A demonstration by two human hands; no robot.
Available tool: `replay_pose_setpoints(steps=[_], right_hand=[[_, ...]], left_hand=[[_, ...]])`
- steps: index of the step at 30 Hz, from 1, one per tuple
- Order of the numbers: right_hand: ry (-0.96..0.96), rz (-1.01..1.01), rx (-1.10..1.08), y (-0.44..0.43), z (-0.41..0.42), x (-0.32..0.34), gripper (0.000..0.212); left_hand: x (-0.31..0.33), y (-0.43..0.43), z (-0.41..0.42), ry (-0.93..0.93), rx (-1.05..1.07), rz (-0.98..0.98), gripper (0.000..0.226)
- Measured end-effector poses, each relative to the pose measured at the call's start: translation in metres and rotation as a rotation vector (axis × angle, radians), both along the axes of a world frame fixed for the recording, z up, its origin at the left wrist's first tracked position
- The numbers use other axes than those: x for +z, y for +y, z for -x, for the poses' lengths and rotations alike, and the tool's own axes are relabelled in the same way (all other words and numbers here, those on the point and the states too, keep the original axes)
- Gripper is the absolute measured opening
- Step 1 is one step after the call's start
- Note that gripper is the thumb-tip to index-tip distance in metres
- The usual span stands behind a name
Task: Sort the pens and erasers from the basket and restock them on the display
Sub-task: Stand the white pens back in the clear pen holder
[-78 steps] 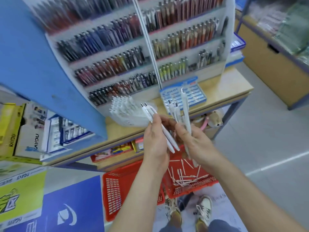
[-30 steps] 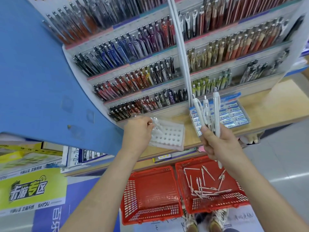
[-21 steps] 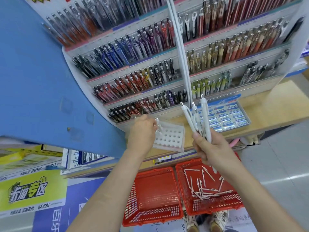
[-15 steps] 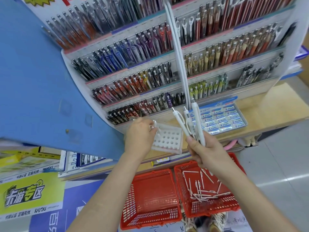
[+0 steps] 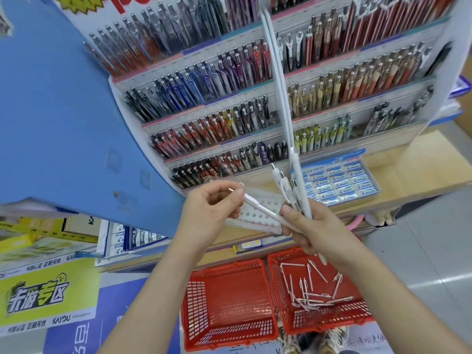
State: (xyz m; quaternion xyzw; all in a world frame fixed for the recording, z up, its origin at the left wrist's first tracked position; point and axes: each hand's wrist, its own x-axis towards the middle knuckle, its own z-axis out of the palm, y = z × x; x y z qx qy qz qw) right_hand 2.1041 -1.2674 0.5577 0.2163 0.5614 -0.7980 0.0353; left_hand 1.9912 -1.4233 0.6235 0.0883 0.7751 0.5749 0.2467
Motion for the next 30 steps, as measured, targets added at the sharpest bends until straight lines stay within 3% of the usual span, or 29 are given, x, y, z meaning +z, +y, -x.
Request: replay_pose_setpoints(steps=[9,13,19,25,30], right_hand=[[0.117,-0.315,0.030,-0.012,0.014,-0.004,0.009],[-0.009,-0.467,-0.061,-0.005,0.013,-0.028,0.015],[-0.100,-0.548,0.036,-0.004,0.011,-0.061,0.015],[-0.050,-0.515,0.003,-0.020,0.007,-0.077,0.007],[-0.090,-0.521,-0.013,-0.034,0.008,-0.084,0.008]], left_hand=[[-0.002,-0.020,0.007,-0.061,0.159,0.038,0.008],[-0.003,-0.035,0.022,0.202,0.200,0.244,0.012],[-0.015,-0.041,0.028,0.600,-0.017,0.624,0.008],[-0.036,-0.038,0.033,0.814,-0.181,0.773,0.008],[-0.047,-0.039,0.038,0.845,-0.210,0.810,0.009]])
